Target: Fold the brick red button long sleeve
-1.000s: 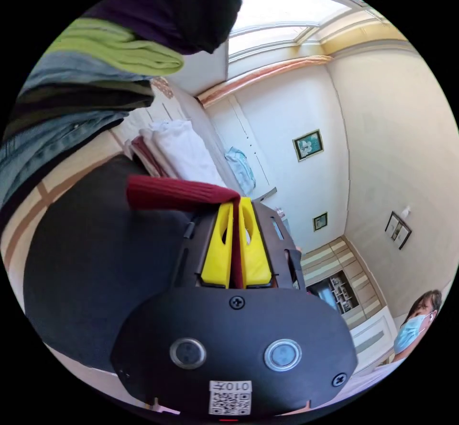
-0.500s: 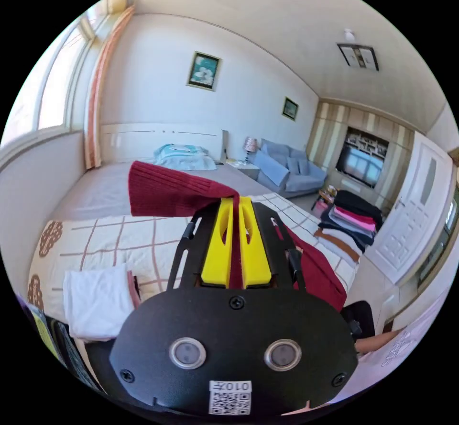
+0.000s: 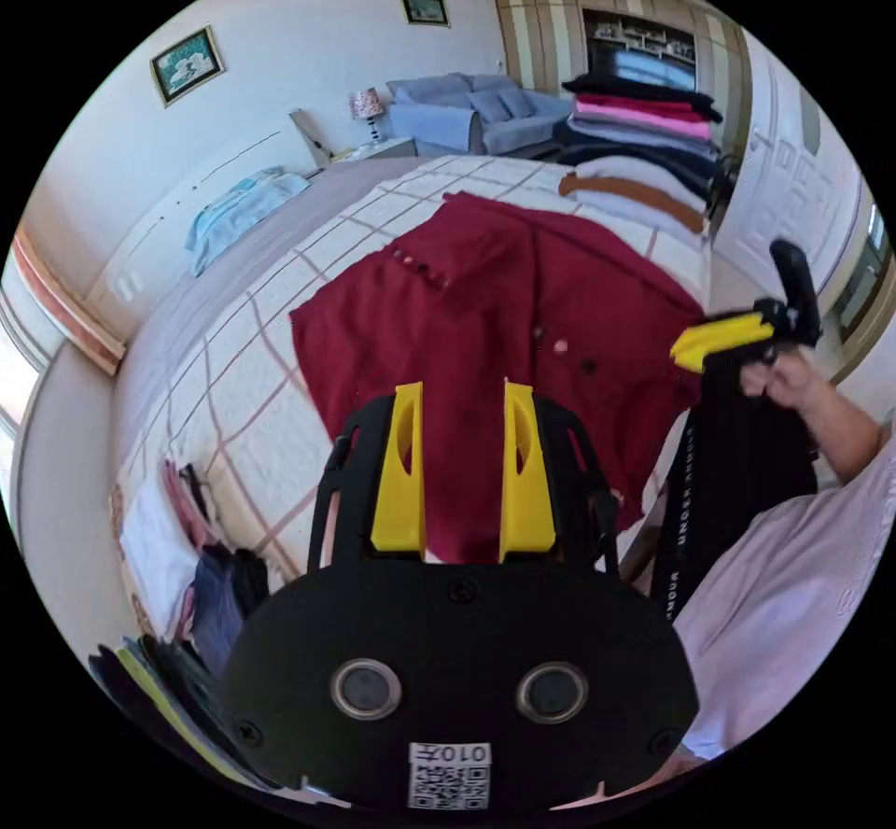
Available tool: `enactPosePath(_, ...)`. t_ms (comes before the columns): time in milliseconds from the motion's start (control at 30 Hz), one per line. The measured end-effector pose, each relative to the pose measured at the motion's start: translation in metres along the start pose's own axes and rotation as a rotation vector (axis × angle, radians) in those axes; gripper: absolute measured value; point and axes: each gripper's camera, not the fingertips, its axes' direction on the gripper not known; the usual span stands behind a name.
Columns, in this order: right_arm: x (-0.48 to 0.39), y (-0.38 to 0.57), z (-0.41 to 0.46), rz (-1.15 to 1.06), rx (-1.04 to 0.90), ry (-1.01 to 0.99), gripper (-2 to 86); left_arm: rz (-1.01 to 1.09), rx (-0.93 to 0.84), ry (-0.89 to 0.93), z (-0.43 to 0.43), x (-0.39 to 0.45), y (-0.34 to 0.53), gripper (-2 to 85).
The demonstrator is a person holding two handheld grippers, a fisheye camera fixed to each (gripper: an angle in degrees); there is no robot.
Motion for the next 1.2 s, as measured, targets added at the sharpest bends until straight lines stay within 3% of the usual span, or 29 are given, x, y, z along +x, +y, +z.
enactPosePath(233, 0.144, -0.131, 0.017, 0.246, -0.015, 0.102, 7.3, -0.127, -0.098, -0.041, 0.002, 0.052, 0.056, 12.4)
enactPosePath(367, 0.208, -0.162, 0.055, 0.431, -0.063, 0.155, 7.1, -0.106, -0.1, -0.119, 0.009, 0.08, 0.042, 11.7)
enactPosePath(533, 0.249, -0.185, 0.096, 0.572, -0.09, 0.145, 6.0, -0.124, -0.108, -0.058, 0.022, 0.085, 0.028, 9.4)
enactPosePath(667, 0.242, -0.212, 0.101, 0.525, -0.151, 0.261, 4.4, -0.143, -0.106, -0.06, 0.022, 0.085, 0.028, 5.4)
enactPosePath(833, 0.218, -0.23, 0.075, 0.313, -0.167, 0.393, 2.8, -0.143, -0.128, -0.078, 0.012, 0.087, 0.031, 2.1)
enactPosePath(1000, 0.271, -0.202, 0.11, 0.32, -0.272, 0.269, 2.8, -0.223, -0.124, -0.002, 0.018, 0.074, 0.04, 2.2)
enactPosePath(1200, 0.274, -0.204, 0.099, 0.265, -0.236, 0.218, 3.3, -0.259, -0.056, 0.068, -0.015, 0.044, 0.046, 5.6)
